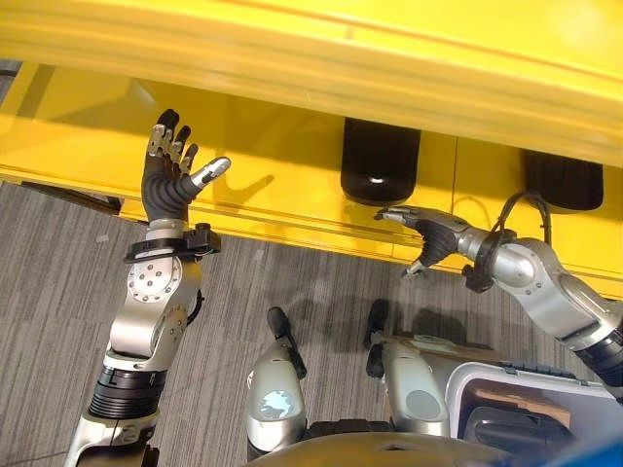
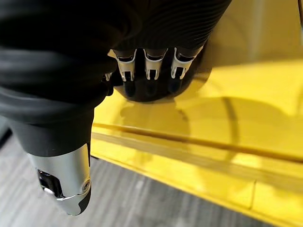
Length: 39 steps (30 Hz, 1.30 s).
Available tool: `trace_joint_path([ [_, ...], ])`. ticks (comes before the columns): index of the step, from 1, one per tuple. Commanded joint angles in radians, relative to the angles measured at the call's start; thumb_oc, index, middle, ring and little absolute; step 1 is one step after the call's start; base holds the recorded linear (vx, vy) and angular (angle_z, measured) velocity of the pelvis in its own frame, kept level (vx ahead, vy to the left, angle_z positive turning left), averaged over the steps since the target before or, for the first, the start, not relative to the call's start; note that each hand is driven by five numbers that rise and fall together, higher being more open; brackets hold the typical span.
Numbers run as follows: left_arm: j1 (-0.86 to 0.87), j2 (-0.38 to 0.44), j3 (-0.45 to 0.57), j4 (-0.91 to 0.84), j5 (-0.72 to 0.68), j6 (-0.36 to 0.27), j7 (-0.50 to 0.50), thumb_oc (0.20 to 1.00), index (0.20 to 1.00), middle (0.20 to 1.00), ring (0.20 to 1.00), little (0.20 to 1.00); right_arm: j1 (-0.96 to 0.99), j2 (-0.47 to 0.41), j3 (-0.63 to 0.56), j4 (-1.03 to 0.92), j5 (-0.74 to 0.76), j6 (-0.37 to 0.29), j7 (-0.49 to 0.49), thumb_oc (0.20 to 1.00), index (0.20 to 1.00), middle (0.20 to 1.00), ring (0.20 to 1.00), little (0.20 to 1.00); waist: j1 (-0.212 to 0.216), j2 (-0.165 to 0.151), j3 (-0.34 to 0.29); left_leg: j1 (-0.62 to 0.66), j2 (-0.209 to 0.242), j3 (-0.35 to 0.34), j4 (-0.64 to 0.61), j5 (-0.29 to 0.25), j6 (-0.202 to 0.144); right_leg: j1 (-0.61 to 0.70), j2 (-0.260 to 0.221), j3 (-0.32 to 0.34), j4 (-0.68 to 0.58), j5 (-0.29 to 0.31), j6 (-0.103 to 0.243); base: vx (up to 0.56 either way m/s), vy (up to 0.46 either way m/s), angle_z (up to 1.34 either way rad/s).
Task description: Move parts from the plastic box to the shelf.
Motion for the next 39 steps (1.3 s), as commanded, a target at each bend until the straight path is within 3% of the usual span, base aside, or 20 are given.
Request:
trace_joint_path([
  [1,0.027,0.042,0.032,-0.038,0.004,-0.038,0.009,1.0,1.0,1.0,1.0,1.0,-0.04,0.034,0.036,-0.035,-0.012,-0.032,0.003,1.0,1.0,1.0,1.0,1.0,0.004,0.006,-0.053,-0.028,0.012,-0.02,0.071,-0.067,-0.038,-0.004,-0.01,-0.012,0.137,-0.183,0.061,0.0,0.0,0.0],
  [8,0.011,0.033,0.027,-0.029,0.002,-0.026,-0.003,1.0,1.0,1.0,1.0,1.0,-0.093,0.057,0.092,0.01,-0.047,-0.003,0.085,1.0,1.0,1.0,1.0,1.0,0.006,0.016,-0.048,-0.032,0.013,-0.018,0.068,-0.064,-0.042,-0.009,-0.007,-0.016,0.145,-0.191,0.053,0.0,0.0,0.0],
  [19,0.009,0.018,0.025,-0.002,-0.004,-0.057,0.01,1.0,1.0,1.0,1.0,1.0,-0.15,0.107,0.164,0.092,-0.097,0.014,0.096,1.0,1.0,1.0,1.0,1.0,0.007,0.034,-0.038,-0.036,-0.006,-0.028,0.054,-0.061,-0.04,-0.028,0.002,-0.002,0.144,-0.189,0.048,-0.01,0.007,-0.02],
  [25,0.033,0.009,0.04,0.005,-0.008,-0.059,-0.008,1.0,1.0,1.0,1.0,1.0,-0.167,0.141,0.171,0.099,-0.123,0.012,0.07,1.0,1.0,1.0,1.0,1.0,0.007,0.047,-0.045,-0.03,-0.023,-0.036,0.043,-0.065,-0.036,-0.024,0.004,0.01,0.132,-0.186,0.046,0.0,0.002,-0.01],
  [33,0.037,-0.005,0.05,0.009,-0.011,-0.048,-0.018,1.0,1.0,1.0,1.0,1.0,-0.205,0.192,0.165,0.131,-0.108,0.083,-0.053,1.0,1.0,1.0,1.0,1.0,0.012,0.057,-0.063,-0.026,-0.03,-0.04,0.035,-0.069,-0.035,-0.02,-0.002,0.012,0.116,-0.179,0.047,0.0,0.0,0.0],
  [39,0.029,-0.012,0.045,0.004,-0.007,-0.027,-0.031,1.0,1.0,1.0,1.0,1.0,-0.244,0.233,0.169,0.167,-0.114,0.129,-0.073,1.0,1.0,1.0,1.0,1.0,0.019,0.061,-0.071,-0.021,-0.033,-0.041,0.029,-0.072,-0.034,-0.016,-0.007,0.007,0.105,-0.172,0.049,0.0,0.0,0.0],
])
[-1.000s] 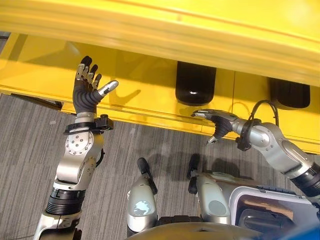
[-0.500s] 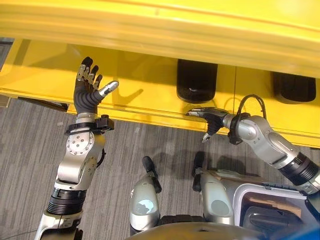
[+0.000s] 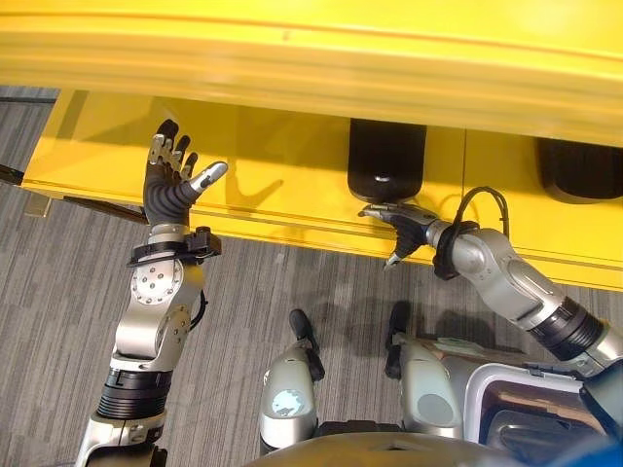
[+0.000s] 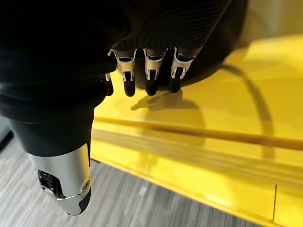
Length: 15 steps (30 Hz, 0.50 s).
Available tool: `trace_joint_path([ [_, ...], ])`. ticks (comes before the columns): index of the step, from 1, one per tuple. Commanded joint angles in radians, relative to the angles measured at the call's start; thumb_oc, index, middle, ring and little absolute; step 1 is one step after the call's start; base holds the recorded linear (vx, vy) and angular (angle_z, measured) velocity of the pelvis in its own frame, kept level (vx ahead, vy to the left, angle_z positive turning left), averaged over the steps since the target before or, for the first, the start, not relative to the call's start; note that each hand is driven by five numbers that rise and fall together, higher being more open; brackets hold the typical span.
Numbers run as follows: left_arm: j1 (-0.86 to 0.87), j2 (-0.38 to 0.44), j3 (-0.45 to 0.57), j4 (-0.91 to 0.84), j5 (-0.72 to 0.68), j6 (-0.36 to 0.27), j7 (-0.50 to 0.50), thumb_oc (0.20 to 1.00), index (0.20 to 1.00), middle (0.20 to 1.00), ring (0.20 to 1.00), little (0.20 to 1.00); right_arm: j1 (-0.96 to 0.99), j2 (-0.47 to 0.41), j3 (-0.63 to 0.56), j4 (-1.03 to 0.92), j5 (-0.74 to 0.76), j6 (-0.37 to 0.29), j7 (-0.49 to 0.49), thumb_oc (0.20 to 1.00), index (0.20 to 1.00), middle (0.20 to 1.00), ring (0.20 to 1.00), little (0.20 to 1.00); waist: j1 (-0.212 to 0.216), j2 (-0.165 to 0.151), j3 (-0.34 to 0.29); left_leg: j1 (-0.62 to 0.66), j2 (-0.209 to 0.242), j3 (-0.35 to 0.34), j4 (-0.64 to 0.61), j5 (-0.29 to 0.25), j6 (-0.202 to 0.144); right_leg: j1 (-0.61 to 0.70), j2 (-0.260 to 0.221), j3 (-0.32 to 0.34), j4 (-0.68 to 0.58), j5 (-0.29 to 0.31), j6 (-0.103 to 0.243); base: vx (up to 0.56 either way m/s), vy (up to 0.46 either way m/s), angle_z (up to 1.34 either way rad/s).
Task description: Move parts from the plastic box to the shelf.
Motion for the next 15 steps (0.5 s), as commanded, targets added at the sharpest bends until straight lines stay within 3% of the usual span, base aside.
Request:
trace_joint_path([
  [1,0.023,0.034,0.022,-0.034,-0.002,-0.026,-0.015,1.0,1.0,1.0,1.0,1.0,-0.058,0.059,0.013,-0.013,-0.004,0.015,-0.046,1.0,1.0,1.0,1.0,1.0,0.019,-0.037,-0.059,-0.019,-0.025,-0.047,0.03,-0.08,-0.041,0.007,-0.001,-0.008,0.08,-0.173,0.054,0.0,0.0,0.0],
  [9,0.009,0.026,0.016,-0.04,0.006,0.009,-0.019,1.0,1.0,1.0,1.0,1.0,-0.079,0.079,0.002,-0.006,-0.008,0.084,-0.074,1.0,1.0,1.0,1.0,1.0,0.019,-0.039,-0.071,-0.011,-0.025,-0.047,0.031,-0.082,-0.039,0.012,0.004,-0.01,0.086,-0.177,0.052,0.0,0.0,0.0],
  [15,0.004,0.026,0.014,-0.044,0.006,0.022,-0.019,1.0,1.0,1.0,1.0,1.0,-0.084,0.074,-0.014,-0.006,-0.014,0.093,-0.062,1.0,1.0,1.0,1.0,1.0,0.018,-0.04,-0.075,-0.011,-0.027,-0.051,0.031,-0.084,-0.04,0.011,0.006,-0.008,0.089,-0.179,0.051,0.0,0.0,0.0],
])
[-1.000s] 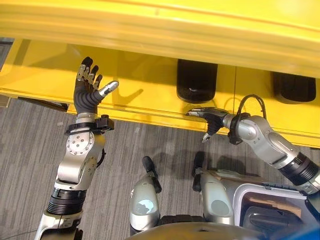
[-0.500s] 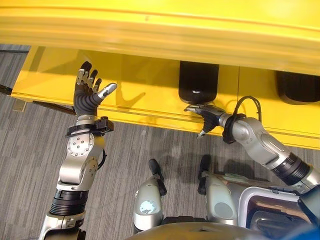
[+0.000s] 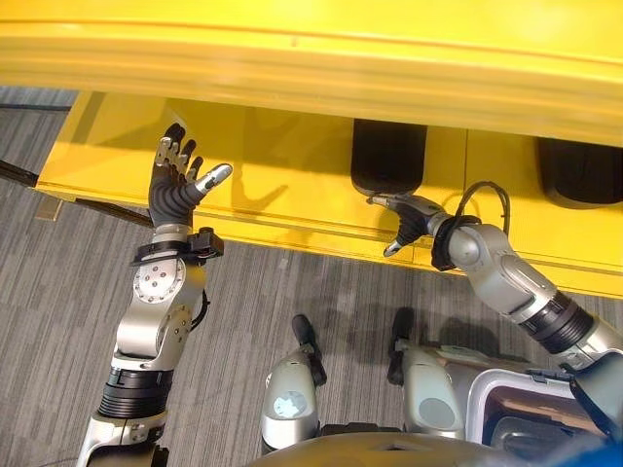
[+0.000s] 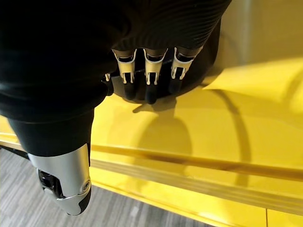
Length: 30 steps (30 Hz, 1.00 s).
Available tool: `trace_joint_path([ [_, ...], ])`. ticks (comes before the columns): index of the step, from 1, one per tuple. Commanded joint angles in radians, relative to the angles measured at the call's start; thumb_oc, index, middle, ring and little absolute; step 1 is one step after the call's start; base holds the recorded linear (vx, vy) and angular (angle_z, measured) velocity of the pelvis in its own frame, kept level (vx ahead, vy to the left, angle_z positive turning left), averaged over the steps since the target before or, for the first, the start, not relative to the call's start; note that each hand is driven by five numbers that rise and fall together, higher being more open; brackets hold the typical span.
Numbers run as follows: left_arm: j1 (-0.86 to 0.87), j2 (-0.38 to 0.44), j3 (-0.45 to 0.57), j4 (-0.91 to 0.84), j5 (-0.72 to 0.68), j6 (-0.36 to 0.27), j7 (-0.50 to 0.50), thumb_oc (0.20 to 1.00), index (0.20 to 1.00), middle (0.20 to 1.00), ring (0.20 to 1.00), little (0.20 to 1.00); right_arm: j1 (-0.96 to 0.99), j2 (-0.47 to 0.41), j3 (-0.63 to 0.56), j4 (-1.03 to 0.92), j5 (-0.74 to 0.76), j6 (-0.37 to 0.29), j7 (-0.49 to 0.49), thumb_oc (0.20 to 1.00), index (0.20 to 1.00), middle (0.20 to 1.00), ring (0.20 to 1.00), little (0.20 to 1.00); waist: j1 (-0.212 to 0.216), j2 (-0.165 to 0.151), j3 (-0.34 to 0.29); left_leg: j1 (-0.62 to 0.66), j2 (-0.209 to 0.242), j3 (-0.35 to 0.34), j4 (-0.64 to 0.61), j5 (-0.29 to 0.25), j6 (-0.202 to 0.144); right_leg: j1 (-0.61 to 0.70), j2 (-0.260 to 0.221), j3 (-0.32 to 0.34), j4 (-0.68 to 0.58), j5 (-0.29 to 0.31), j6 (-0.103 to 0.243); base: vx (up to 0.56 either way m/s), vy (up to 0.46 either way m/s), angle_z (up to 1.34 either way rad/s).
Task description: Move parts from the plastic box to the shelf.
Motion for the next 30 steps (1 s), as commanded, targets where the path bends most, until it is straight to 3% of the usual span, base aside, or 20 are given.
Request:
trace_joint_path([
  [1,0.008,0.031,0.014,-0.044,0.006,-0.021,-0.014,1.0,1.0,1.0,1.0,1.0,-0.075,0.067,-0.012,-0.013,-0.014,-0.001,-0.024,1.0,1.0,1.0,1.0,1.0,0.008,-0.05,-0.042,-0.011,-0.026,-0.048,0.033,-0.087,-0.041,0.011,0.007,-0.008,0.085,-0.179,0.051,0.0,0.0,0.0],
  [30,-0.037,0.014,-0.004,-0.058,0.002,0.038,0.006,1.0,1.0,1.0,1.0,1.0,-0.149,0.115,-0.019,0.01,0.001,0.047,-0.067,1.0,1.0,1.0,1.0,1.0,0.02,-0.053,-0.065,0.008,-0.032,-0.058,0.023,-0.086,-0.039,0.034,0.006,-0.013,0.075,-0.176,0.049,0.0,0.0,0.01],
])
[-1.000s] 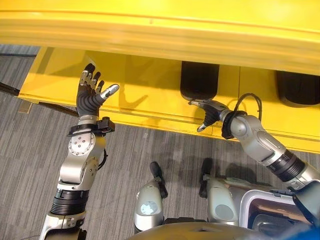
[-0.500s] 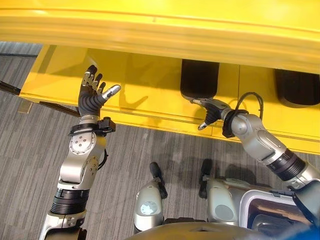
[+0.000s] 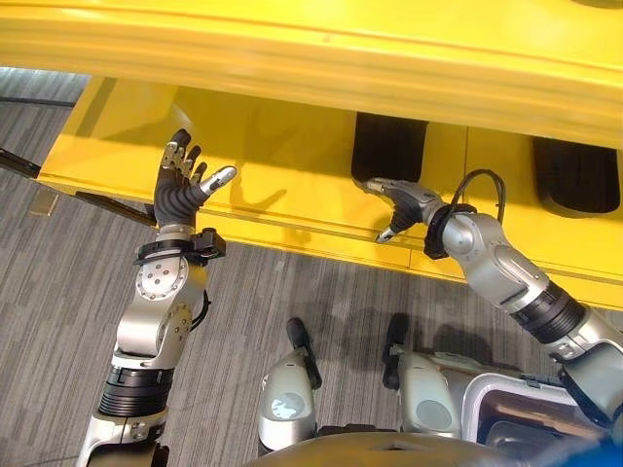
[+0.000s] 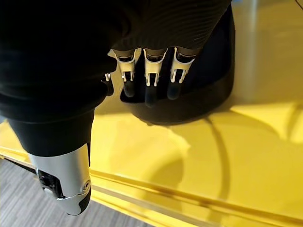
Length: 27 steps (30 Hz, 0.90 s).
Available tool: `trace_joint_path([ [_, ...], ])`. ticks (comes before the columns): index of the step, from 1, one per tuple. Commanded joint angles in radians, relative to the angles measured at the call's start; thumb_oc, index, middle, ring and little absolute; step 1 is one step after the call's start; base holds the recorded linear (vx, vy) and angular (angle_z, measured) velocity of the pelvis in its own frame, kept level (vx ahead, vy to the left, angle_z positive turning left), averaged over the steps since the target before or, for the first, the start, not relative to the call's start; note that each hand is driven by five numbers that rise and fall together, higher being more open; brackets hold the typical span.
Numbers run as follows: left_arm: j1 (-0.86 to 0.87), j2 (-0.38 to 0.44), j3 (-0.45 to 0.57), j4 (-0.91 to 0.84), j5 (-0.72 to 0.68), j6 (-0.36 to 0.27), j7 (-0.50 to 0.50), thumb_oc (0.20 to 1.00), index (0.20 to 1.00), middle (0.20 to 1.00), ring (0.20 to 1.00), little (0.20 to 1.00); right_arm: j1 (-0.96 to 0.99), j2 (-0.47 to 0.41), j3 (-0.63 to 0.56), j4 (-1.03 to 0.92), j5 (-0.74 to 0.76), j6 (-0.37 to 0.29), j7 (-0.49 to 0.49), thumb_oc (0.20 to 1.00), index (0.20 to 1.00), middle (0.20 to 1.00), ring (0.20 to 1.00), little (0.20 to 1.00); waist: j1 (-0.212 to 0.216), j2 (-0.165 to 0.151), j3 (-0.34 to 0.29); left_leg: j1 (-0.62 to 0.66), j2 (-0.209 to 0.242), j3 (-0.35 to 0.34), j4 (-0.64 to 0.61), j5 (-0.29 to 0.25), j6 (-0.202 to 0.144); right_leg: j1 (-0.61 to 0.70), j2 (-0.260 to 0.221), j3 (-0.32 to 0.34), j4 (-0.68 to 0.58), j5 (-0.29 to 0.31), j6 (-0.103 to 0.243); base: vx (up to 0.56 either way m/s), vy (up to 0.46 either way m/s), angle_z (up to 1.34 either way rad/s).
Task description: Move parts from the plastic box to the shelf.
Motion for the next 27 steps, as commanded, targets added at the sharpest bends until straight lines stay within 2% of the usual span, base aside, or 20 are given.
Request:
trace_joint_path([
  [1,-0.031,0.014,-0.004,-0.058,-0.001,-0.023,-0.005,1.0,1.0,1.0,1.0,1.0,-0.082,0.07,-0.006,0.02,0.003,0.001,-0.052,1.0,1.0,1.0,1.0,1.0,0.009,-0.026,-0.053,0.009,-0.032,-0.041,0.025,-0.095,-0.04,0.025,0.005,-0.005,0.073,-0.176,0.05,0.04,0.003,0.03],
  [8,-0.043,0.011,-0.006,-0.057,0.002,-0.002,-0.015,1.0,1.0,1.0,1.0,1.0,-0.094,0.076,-0.001,0.042,0.01,-0.012,-0.057,1.0,1.0,1.0,1.0,1.0,0.013,-0.026,-0.062,0.008,-0.03,-0.04,0.022,-0.087,-0.039,0.026,0.007,-0.007,0.07,-0.167,0.046,0.0,0.0,0.0],
  [11,-0.043,0.02,-0.006,-0.06,0.078,-0.032,0.0,1.0,1.0,1.0,1.0,1.0,-0.082,0.064,-0.012,0.016,-0.003,-0.063,-0.089,1.0,1.0,1.0,1.0,1.0,0.009,-0.027,-0.065,0.011,-0.031,-0.037,0.02,-0.087,-0.038,0.026,0.007,-0.009,0.072,-0.167,0.048,0.01,0.002,0.0],
  [13,-0.04,0.024,-0.001,-0.064,0.06,-0.014,0.014,1.0,1.0,1.0,1.0,1.0,-0.07,0.053,-0.032,-0.036,-0.014,-0.062,-0.068,1.0,1.0,1.0,1.0,1.0,0.005,-0.028,-0.066,0.012,-0.031,-0.035,0.02,-0.088,-0.038,0.025,0.008,-0.006,0.073,-0.167,0.05,0.0,0.0,0.0],
  [16,-0.041,0.026,0.001,-0.06,0.061,-0.023,0.014,1.0,1.0,1.0,1.0,1.0,-0.069,0.048,-0.04,-0.065,-0.002,-0.048,-0.029,1.0,1.0,1.0,1.0,1.0,0.002,-0.029,-0.065,0.014,-0.031,-0.032,0.019,-0.09,-0.038,0.026,0.007,-0.004,0.071,-0.168,0.051,0.0,0.0,0.0],
  [19,-0.041,0.029,0.008,-0.065,0.07,-0.052,0.018,1.0,1.0,1.0,1.0,1.0,-0.07,0.041,-0.041,-0.094,0.011,-0.07,0.001,1.0,1.0,1.0,1.0,1.0,-0.002,-0.032,-0.064,0.016,-0.029,-0.032,0.018,-0.09,-0.038,0.028,0.007,-0.001,0.069,-0.169,0.052,0.0,0.0,0.0],
  [20,-0.023,0.026,0.022,-0.088,0.082,-0.131,0.003,1.0,1.0,1.0,1.0,1.0,-0.033,0.017,-0.055,-0.155,0.03,-0.114,-0.007,1.0,1.0,1.0,1.0,1.0,-0.004,-0.034,-0.069,0.023,-0.03,-0.029,0.016,-0.089,-0.035,0.037,0.007,0.0,0.064,-0.168,0.051,0.03,0.027,-0.01],
  [22,-0.013,0.024,0.029,-0.108,0.083,-0.151,0.003,1.0,1.0,1.0,1.0,1.0,-0.016,0.002,-0.066,-0.185,0.06,-0.132,-0.045,1.0,1.0,1.0,1.0,1.0,-0.003,-0.035,-0.073,0.027,-0.031,-0.029,0.011,-0.087,-0.034,0.043,0.006,-0.002,0.059,-0.166,0.053,0.05,0.03,0.0],
  [23,0.003,0.027,0.04,-0.13,0.086,-0.178,0.01,1.0,1.0,1.0,1.0,1.0,0.02,-0.015,-0.091,-0.241,0.08,-0.178,-0.145,1.0,1.0,1.0,1.0,1.0,-0.006,-0.037,-0.079,0.037,-0.032,-0.031,0.008,-0.087,-0.034,0.053,0.003,-0.005,0.057,-0.168,0.055,0.08,0.037,0.01],
  [25,0.016,0.028,0.053,-0.155,0.103,-0.195,0.012,1.0,1.0,1.0,1.0,1.0,0.065,-0.025,-0.139,-0.291,0.08,-0.236,-0.241,1.0,1.0,1.0,1.0,1.0,-0.014,-0.04,-0.092,0.047,-0.03,-0.032,0.007,-0.093,-0.034,0.065,0.0,-0.005,0.054,-0.172,0.059,0.09,0.042,0.01],
  [26,0.028,0.026,0.063,-0.176,0.118,-0.205,0.016,1.0,1.0,1.0,1.0,1.0,0.109,-0.03,-0.192,-0.325,0.084,-0.291,-0.31,1.0,1.0,1.0,1.0,1.0,-0.019,-0.041,-0.103,0.049,-0.028,-0.031,0.007,-0.091,-0.032,0.07,0.001,-0.003,0.049,-0.168,0.057,0.07,0.037,0.0],
  [27,0.033,0.026,0.065,-0.182,0.122,-0.208,0.017,1.0,1.0,1.0,1.0,1.0,0.125,-0.032,-0.209,-0.335,0.088,-0.316,-0.326,1.0,1.0,1.0,1.0,1.0,-0.02,-0.041,-0.107,0.053,-0.029,-0.033,0.007,-0.096,-0.033,0.075,0.0,-0.004,0.049,-0.173,0.06,0.03,0.028,0.0],
])
